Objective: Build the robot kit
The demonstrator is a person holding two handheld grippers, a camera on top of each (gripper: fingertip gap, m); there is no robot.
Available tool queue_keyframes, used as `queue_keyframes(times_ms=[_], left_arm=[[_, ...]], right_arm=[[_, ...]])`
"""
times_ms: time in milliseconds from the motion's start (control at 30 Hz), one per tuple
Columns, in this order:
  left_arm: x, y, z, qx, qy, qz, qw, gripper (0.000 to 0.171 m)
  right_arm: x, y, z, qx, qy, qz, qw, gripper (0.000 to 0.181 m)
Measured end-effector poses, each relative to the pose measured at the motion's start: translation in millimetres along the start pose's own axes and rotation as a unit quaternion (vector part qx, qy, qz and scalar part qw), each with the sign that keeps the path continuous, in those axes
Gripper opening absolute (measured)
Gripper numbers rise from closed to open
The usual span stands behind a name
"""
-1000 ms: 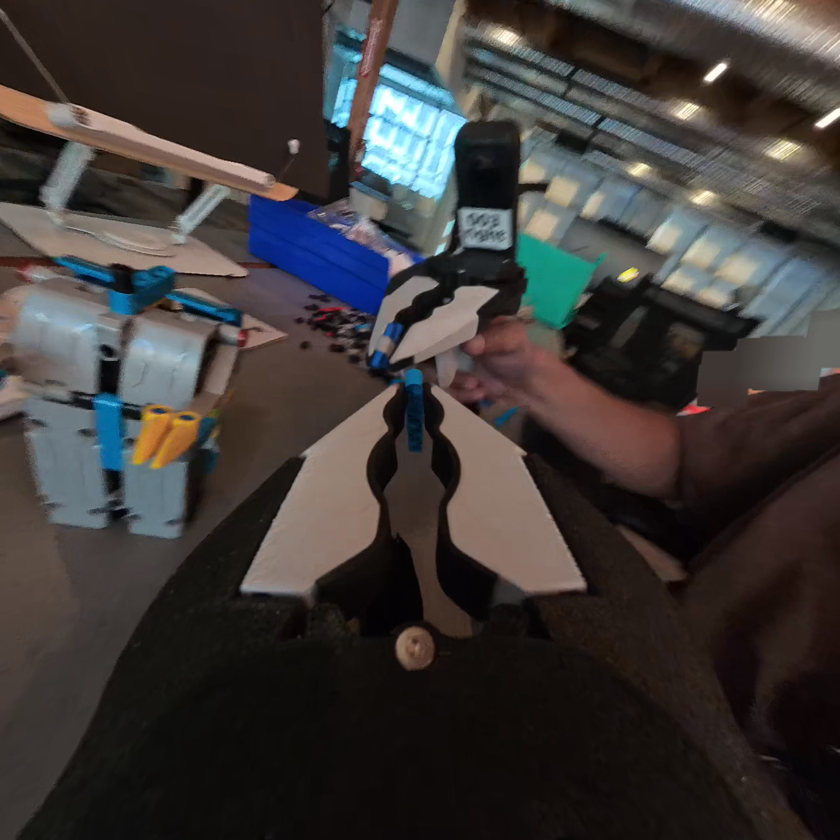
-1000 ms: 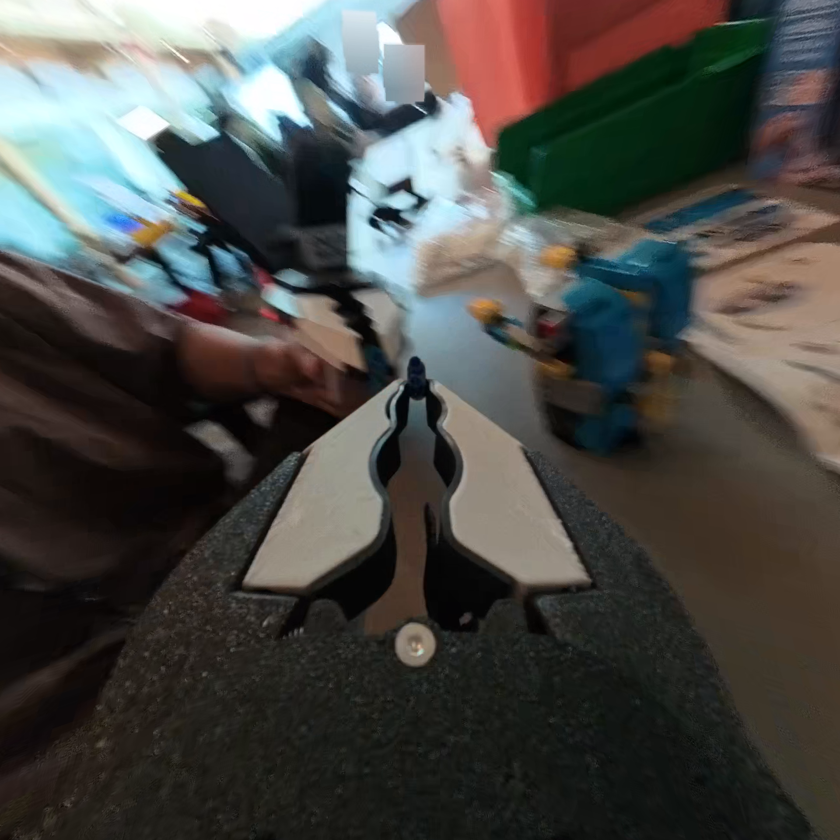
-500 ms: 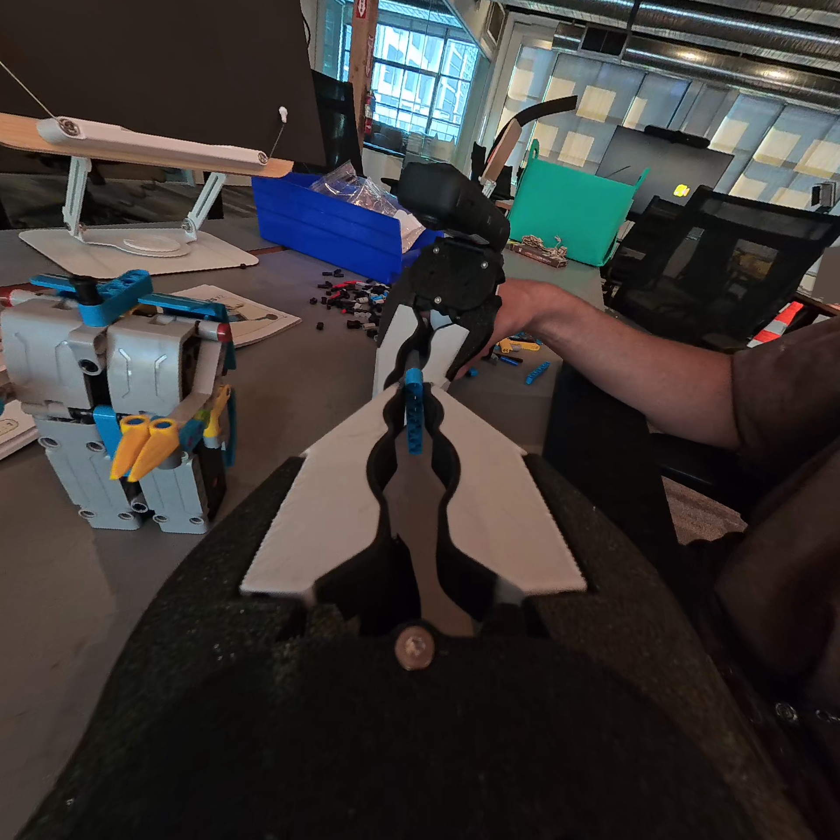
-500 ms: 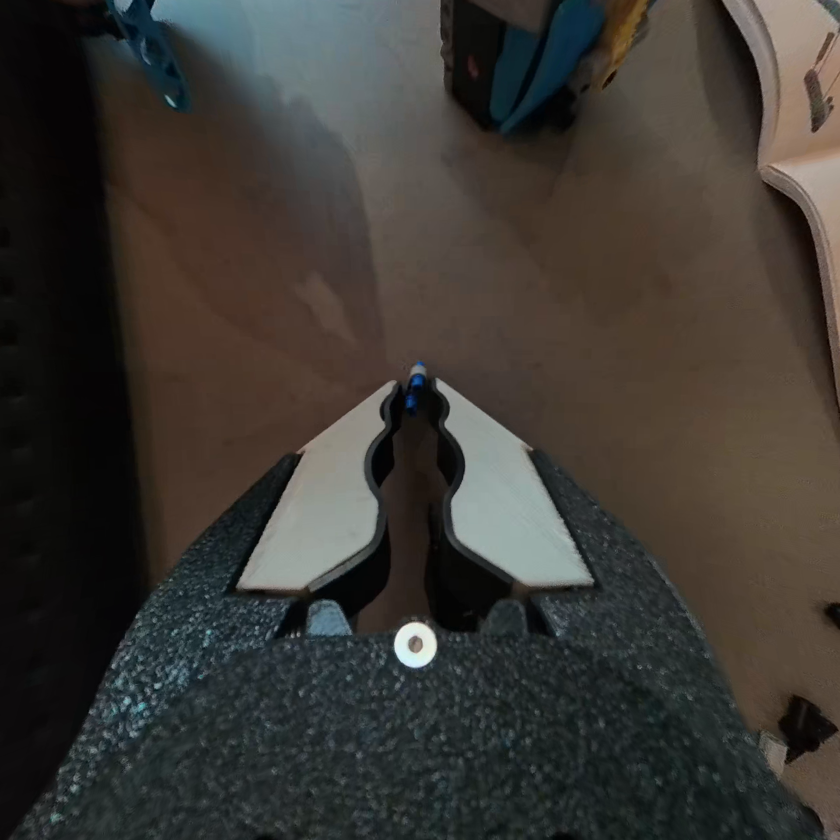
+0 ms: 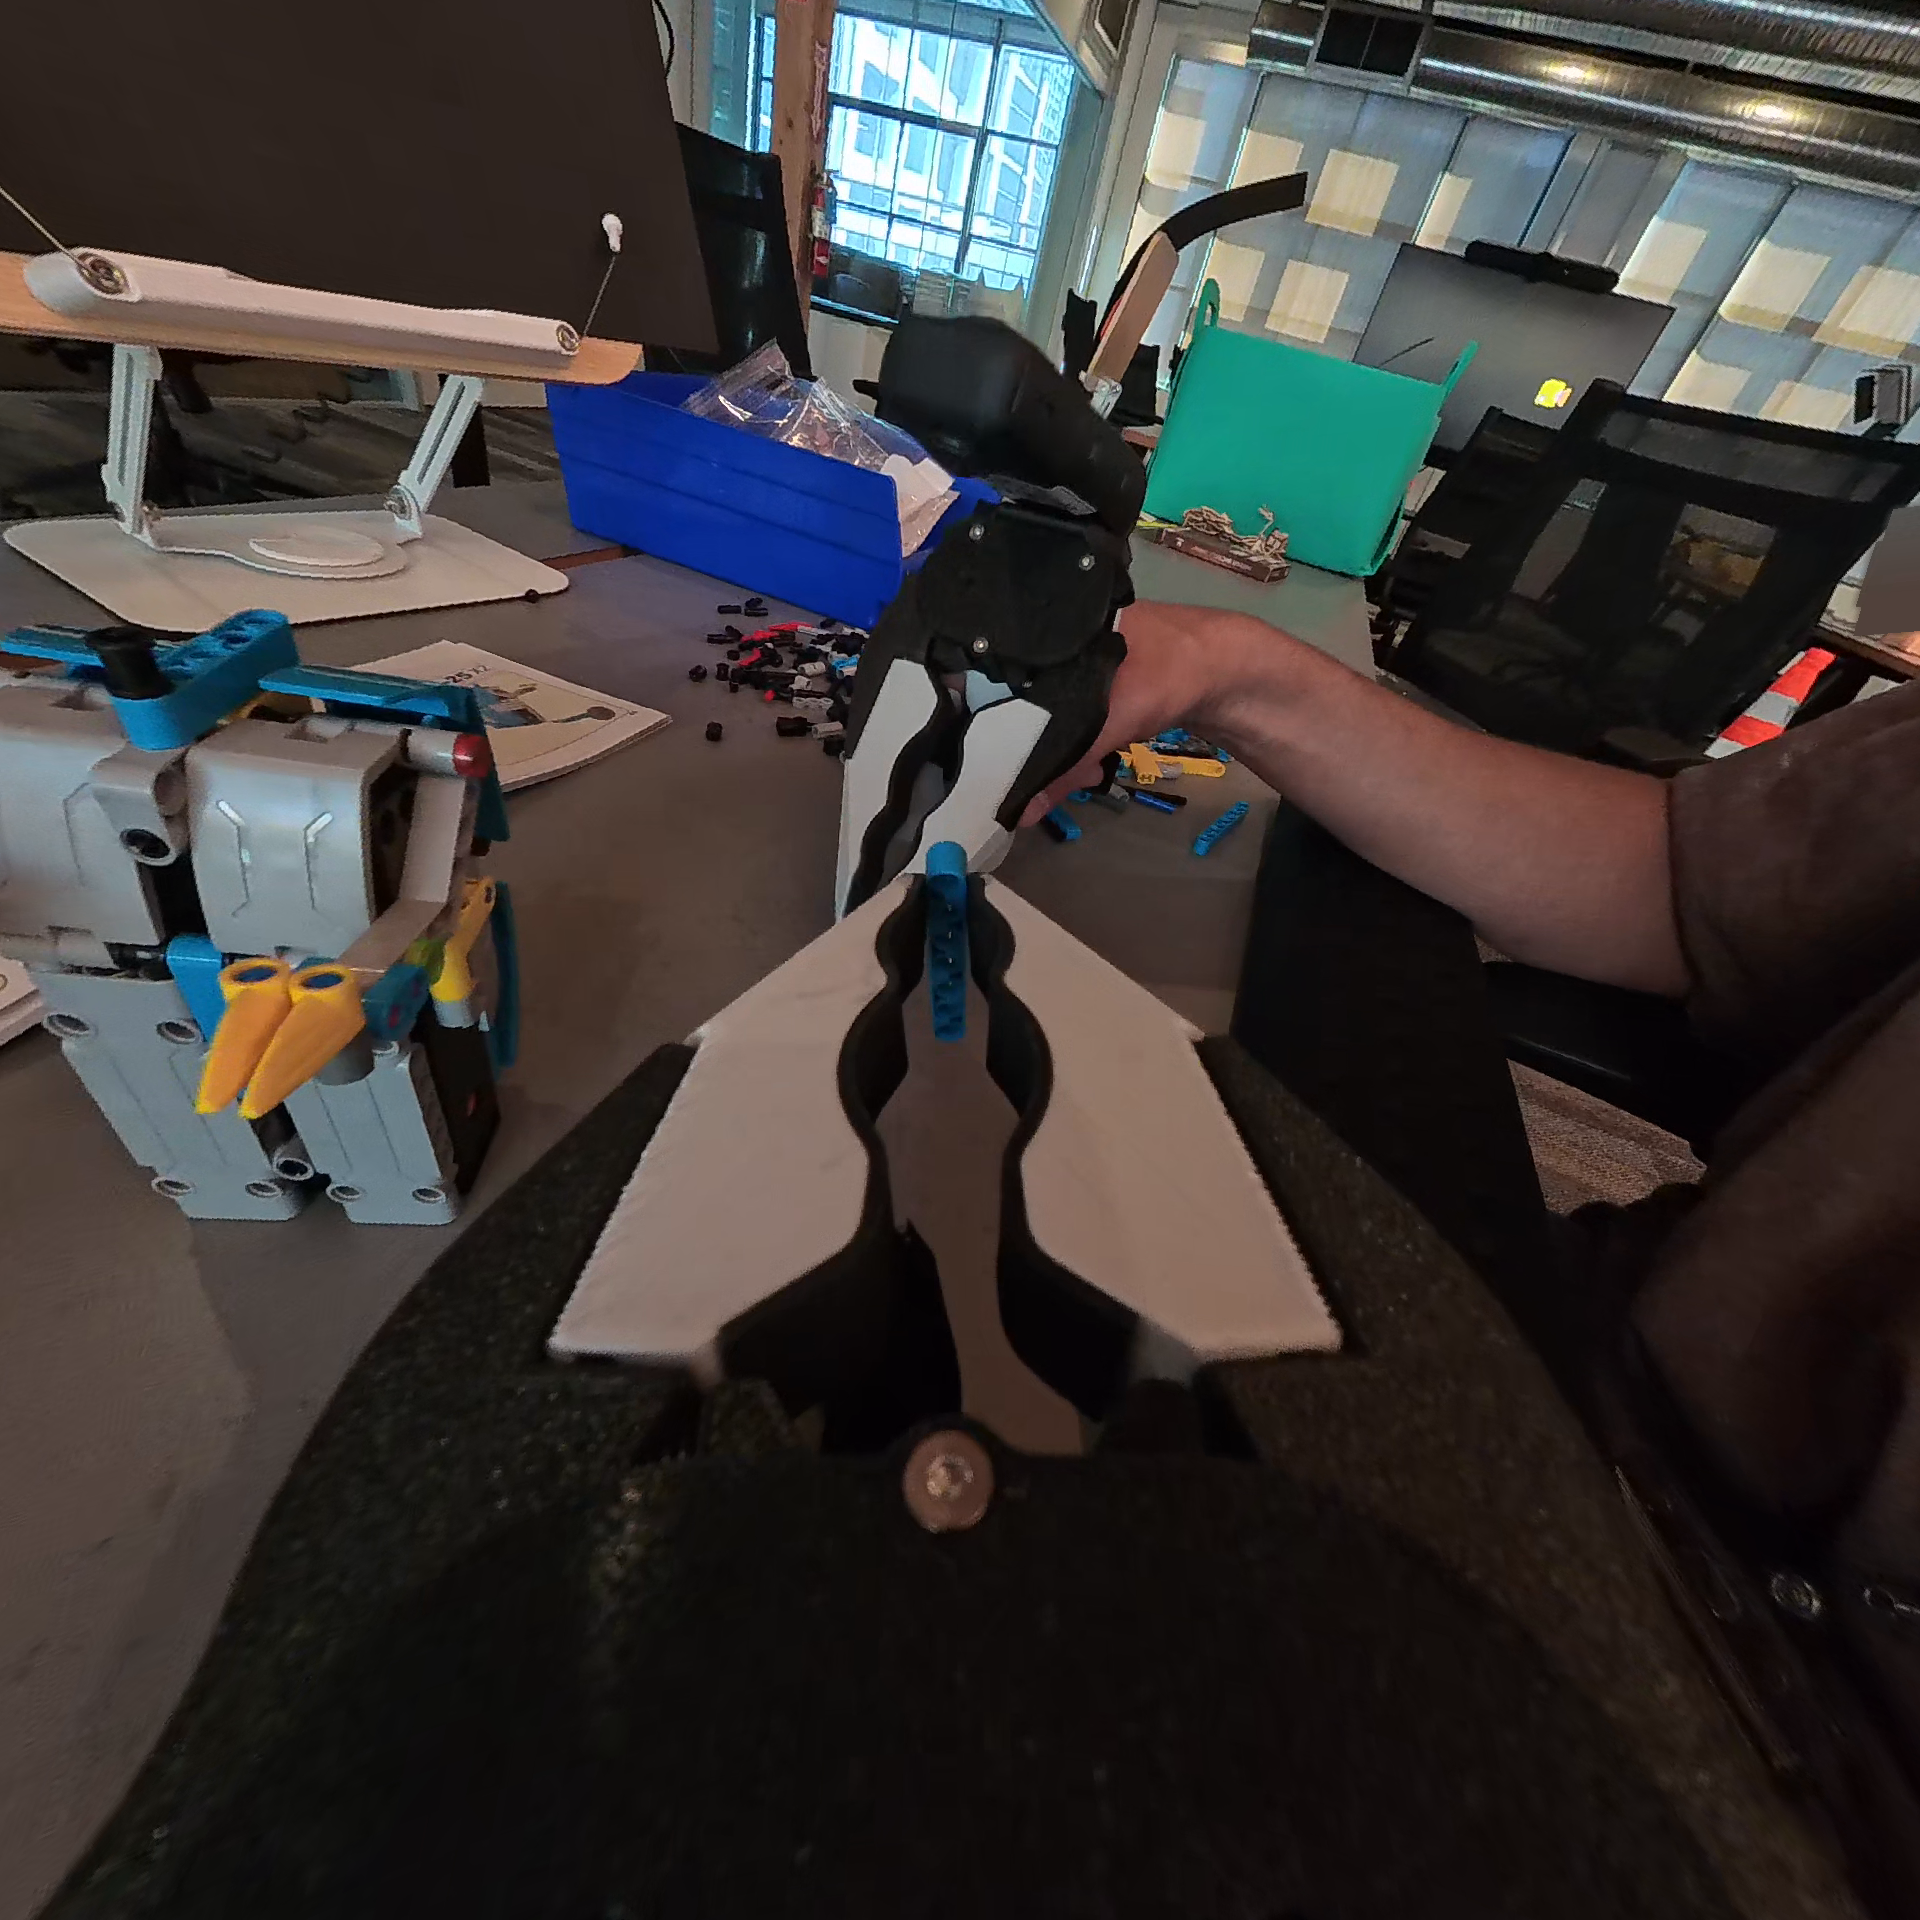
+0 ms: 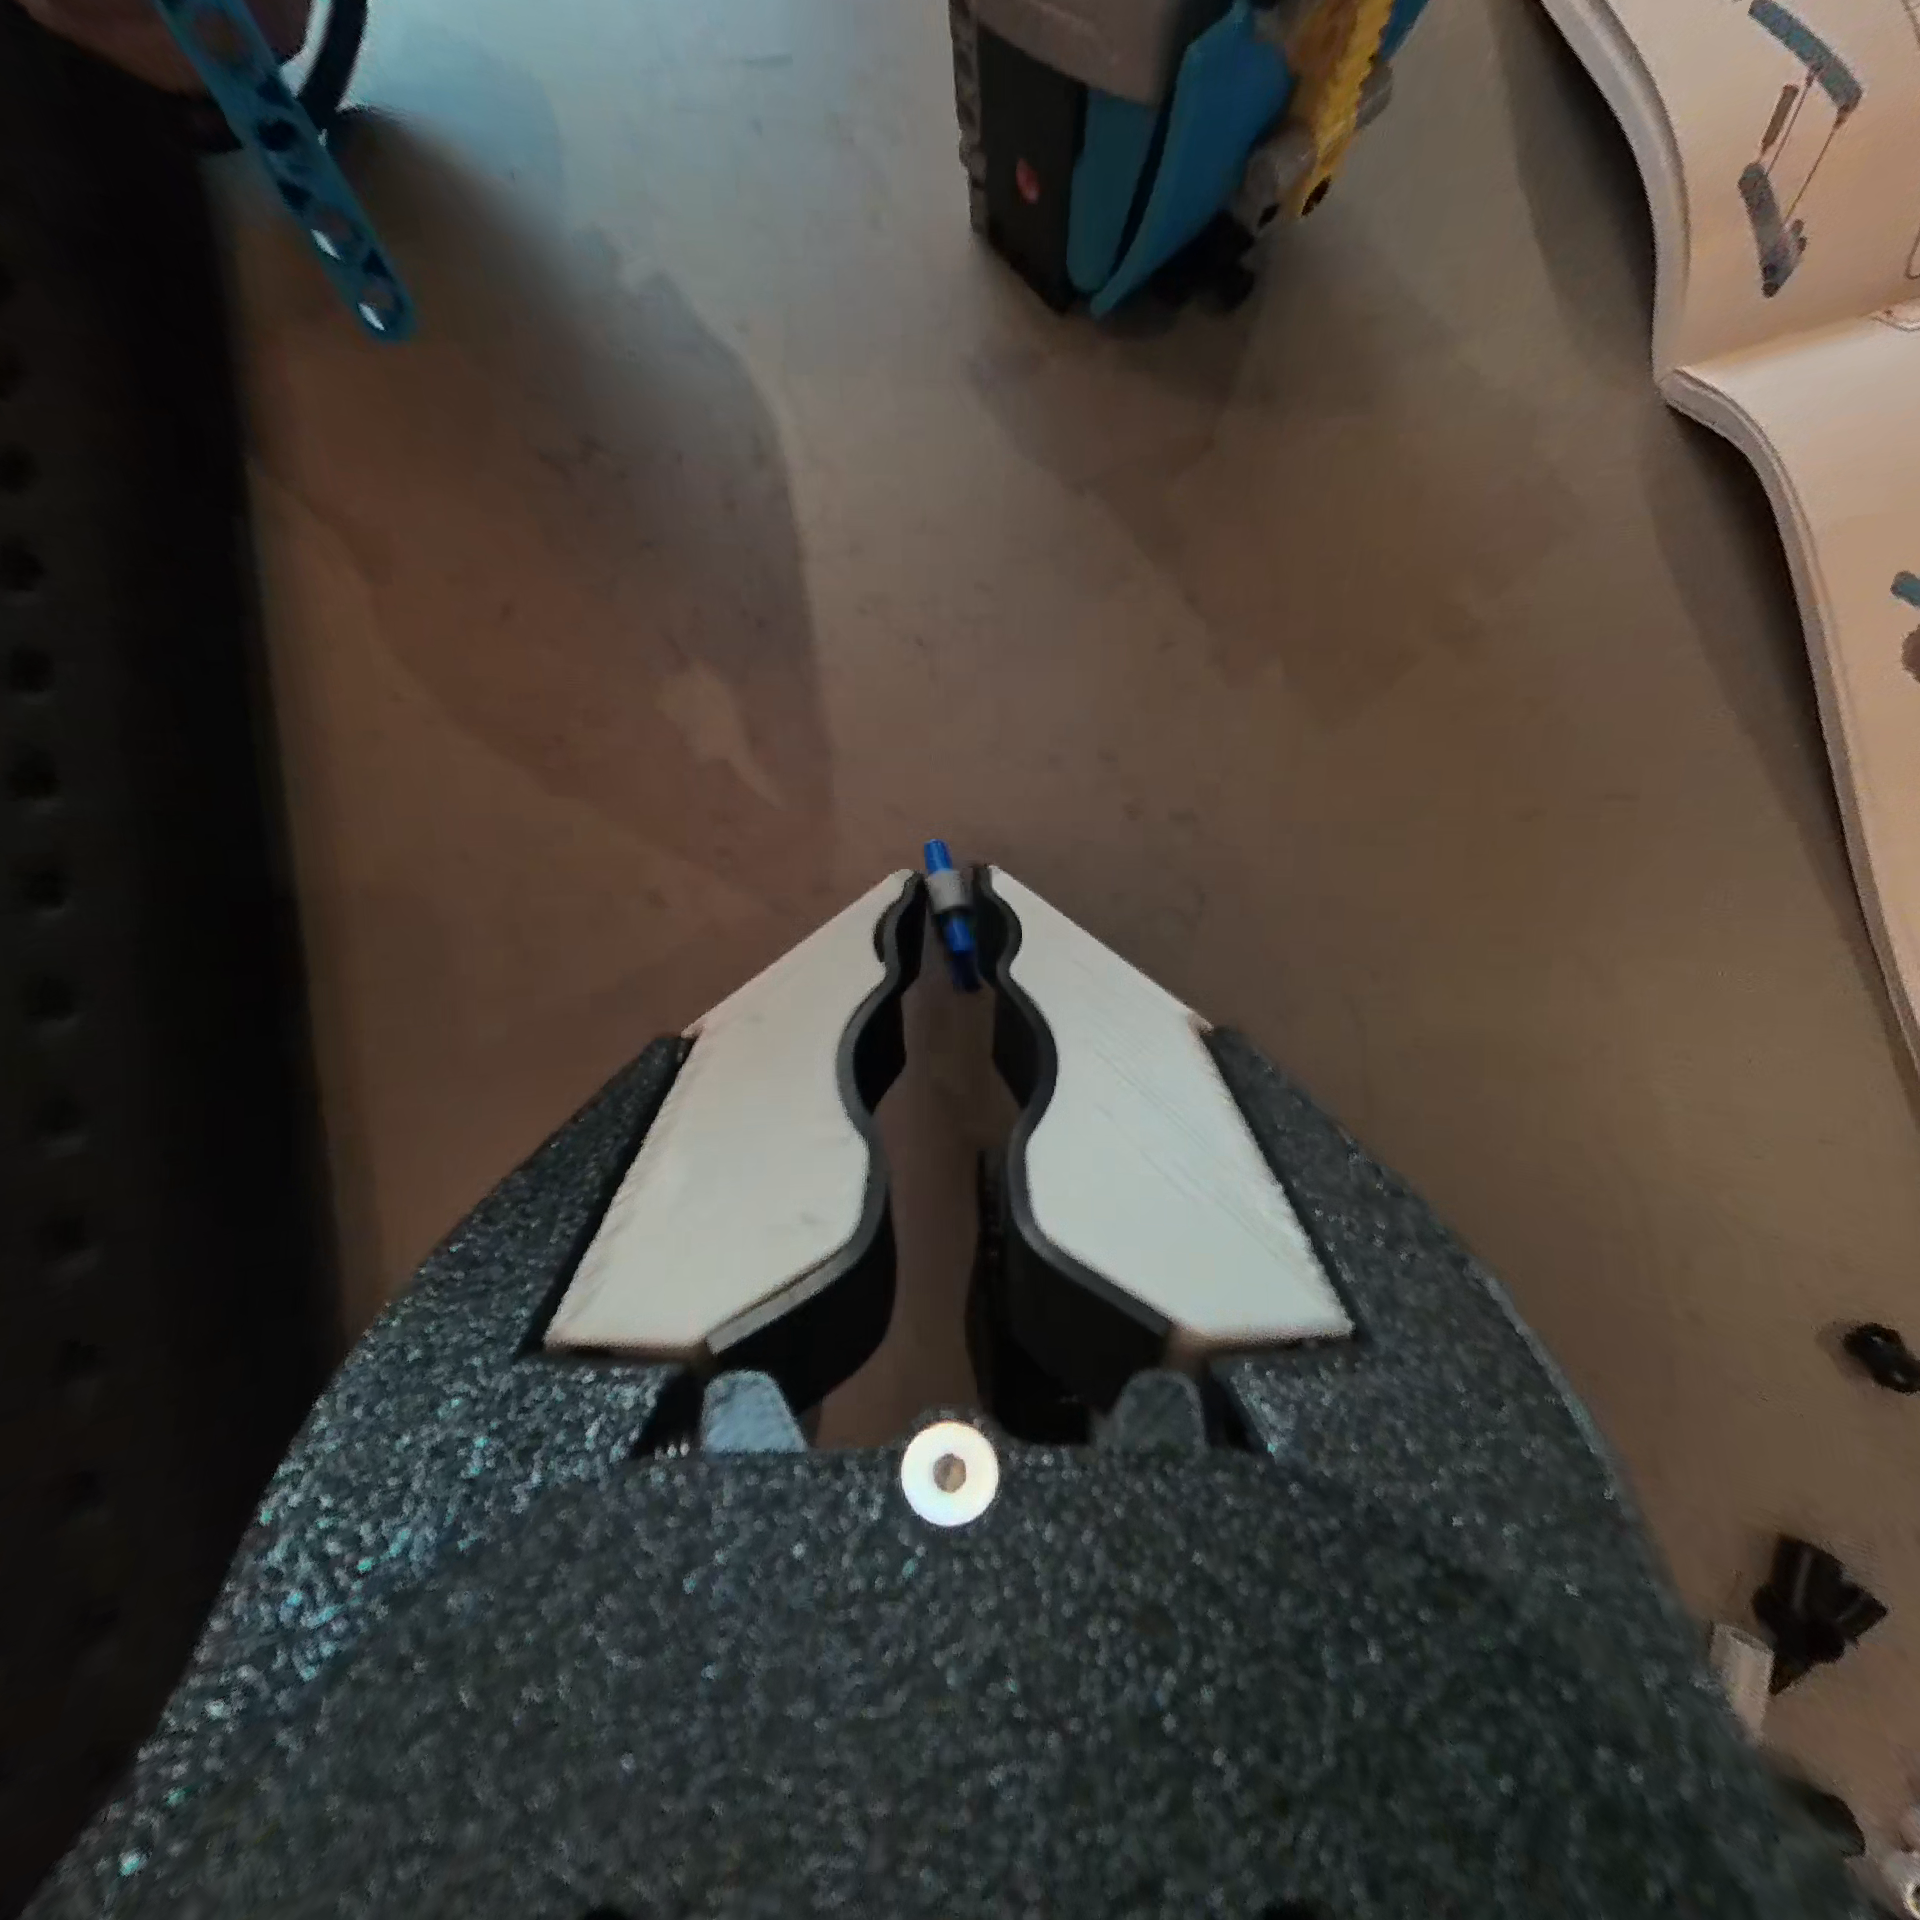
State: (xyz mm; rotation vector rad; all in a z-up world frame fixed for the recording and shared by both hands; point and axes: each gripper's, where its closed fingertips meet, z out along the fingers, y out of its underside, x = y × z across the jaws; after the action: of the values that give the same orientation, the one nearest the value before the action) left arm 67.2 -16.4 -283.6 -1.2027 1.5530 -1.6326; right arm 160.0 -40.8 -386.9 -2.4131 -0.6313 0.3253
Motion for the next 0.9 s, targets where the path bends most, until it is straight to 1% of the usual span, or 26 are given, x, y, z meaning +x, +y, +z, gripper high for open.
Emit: queue_keyframes(times_ms=[367, 500, 600, 633, 667, 767, 833, 900], left_arm=[[2.5, 1.5, 0.6, -0.004, 0.002, 0.008, 1.000, 0.007], [3.0, 2.1, 1.1, -0.006, 0.004, 0.007, 1.000, 0.007], [4.2, 3.1, 1.5, -0.008, 0.008, 0.006, 1.000, 0.007], [4.0, 4.0, 1.9, -0.010, 0.008, 0.006, 1.000, 0.007], [3.3, 5.8, 2.5, -0.015, 0.007, 0.005, 1.000, 0.007], [8.3, 10.3, 4.7, -0.027, 0.026, 0.006, 0.999, 0.007], [10.8, 13.4, 6.5, -0.036, 0.031, 0.014, 0.999, 0.007], [11.7, 17.5, 8.8, -0.049, 0.025, 0.032, 0.998, 0.007]], right_arm=[[3.4, 10.0, -5.0, 0.016, -0.027, 0.020, 0.999, 0.014], [2.5, 9.8, -6.4, 0.026, -0.032, 0.010, 0.999, 0.014], [0.9, 7.9, -4.2, 0.032, -0.029, -0.012, 0.999, 0.010], [0.1, 3.8, -5.0, 0.039, -0.028, -0.021, 0.999, 0.009], [-5.8, -7.1, -9.0, 0.064, -0.041, -0.025, 0.997, 0.008], [-36.5, -51.7, -28.2, 0.157, -0.115, -0.005, 0.981, 0.008], [-58.8, -70.6, -31.1, 0.172, -0.138, -0.026, 0.975, 0.008], [-70.7, -81.3, -27.8, 0.169, -0.130, -0.053, 0.976, 0.008]])
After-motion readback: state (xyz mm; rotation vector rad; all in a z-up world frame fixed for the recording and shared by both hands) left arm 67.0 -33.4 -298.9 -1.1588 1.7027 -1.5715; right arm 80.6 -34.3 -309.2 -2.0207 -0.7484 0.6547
